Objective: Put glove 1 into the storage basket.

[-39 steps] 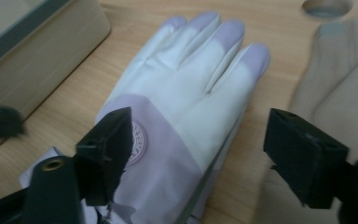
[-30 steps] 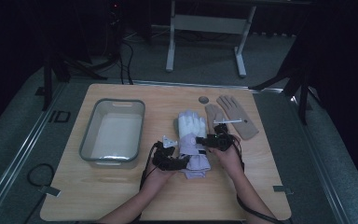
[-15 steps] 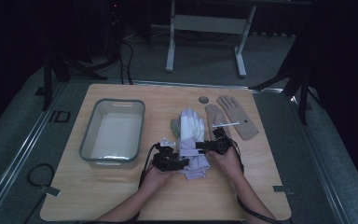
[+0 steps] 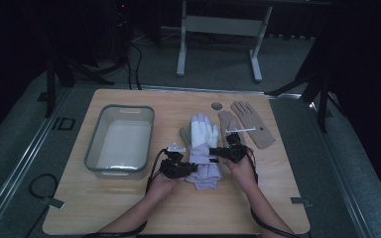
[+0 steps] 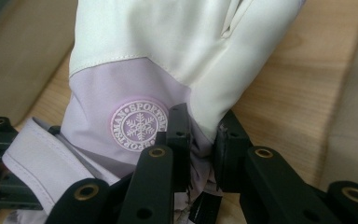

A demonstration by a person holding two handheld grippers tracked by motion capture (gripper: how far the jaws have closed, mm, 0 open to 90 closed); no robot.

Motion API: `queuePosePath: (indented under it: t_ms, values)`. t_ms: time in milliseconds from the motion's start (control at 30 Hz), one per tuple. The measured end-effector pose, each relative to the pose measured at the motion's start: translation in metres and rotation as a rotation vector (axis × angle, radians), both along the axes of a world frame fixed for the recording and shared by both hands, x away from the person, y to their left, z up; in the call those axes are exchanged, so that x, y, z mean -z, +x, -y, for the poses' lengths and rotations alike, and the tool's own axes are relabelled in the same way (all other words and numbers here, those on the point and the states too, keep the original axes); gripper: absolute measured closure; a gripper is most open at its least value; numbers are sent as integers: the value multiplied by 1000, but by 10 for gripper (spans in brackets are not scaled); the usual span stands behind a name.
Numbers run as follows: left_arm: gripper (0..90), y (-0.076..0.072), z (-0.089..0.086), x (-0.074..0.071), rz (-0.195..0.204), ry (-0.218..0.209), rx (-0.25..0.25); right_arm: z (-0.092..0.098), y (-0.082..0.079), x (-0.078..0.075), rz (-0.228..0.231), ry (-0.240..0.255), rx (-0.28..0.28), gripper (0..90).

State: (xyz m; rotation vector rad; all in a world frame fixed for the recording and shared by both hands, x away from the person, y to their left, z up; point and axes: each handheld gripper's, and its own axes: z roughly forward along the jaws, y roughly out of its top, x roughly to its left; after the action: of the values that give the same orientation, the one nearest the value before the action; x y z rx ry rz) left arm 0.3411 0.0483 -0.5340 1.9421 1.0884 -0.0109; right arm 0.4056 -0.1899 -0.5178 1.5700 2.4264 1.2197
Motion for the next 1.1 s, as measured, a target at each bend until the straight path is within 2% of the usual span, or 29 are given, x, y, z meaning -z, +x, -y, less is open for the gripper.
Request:
queuePosePath:
  t_ms: [200,367,500,567,800,1100]
  values:
    - [755,3,-3,-22,34,1,26,-1,-3,-25,59,1,1,791]
    - [754,4,-11,-46,71,6,54,-4,-7,-48,105,30,6,790]
    - [754,3,-20,-64,105,16,53,-11,-9,-65,141,34,2,791]
    - [754,3,-25,-70,109,12,48,-15,-9,-72,151,42,-4,791]
    - [754,3,-56,-91,121,29,39,-42,-5,-89,174,69,-32,791]
    - [754,6,-106,-113,138,56,16,-94,7,-107,182,99,-78,790]
